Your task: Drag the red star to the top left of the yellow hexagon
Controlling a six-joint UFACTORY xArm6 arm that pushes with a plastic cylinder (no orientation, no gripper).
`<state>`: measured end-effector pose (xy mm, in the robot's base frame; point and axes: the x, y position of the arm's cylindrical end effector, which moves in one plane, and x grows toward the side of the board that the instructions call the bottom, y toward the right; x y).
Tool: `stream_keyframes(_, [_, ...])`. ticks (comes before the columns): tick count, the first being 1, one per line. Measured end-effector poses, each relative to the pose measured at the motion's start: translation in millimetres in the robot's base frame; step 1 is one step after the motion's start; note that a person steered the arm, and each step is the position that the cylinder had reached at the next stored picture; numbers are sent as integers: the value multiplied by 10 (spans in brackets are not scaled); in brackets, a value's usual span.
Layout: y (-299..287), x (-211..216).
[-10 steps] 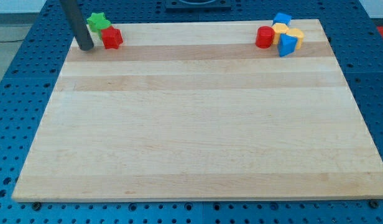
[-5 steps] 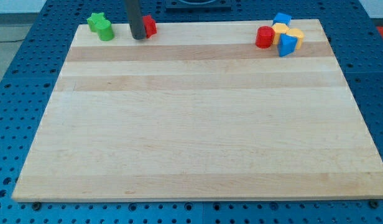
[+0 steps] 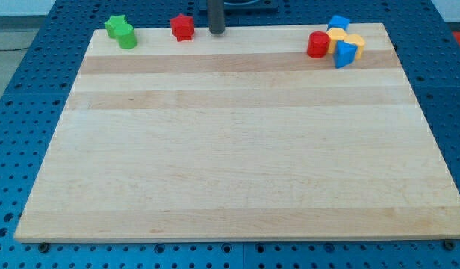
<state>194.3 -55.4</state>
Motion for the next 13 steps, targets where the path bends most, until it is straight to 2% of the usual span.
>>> stream_keyframes(2, [-184, -11])
stream_keyframes(3, [-103, 280])
stream_keyframes(4, [-390, 431])
stream_keyframes(5, [-937, 412])
stream_keyframes(6, [-1168, 346])
stream_keyframes(9, [-1168, -28])
stream_keyframes(11, [-866, -19])
stream_keyframes(12, [-468, 45])
stream_keyframes(13, [288, 191])
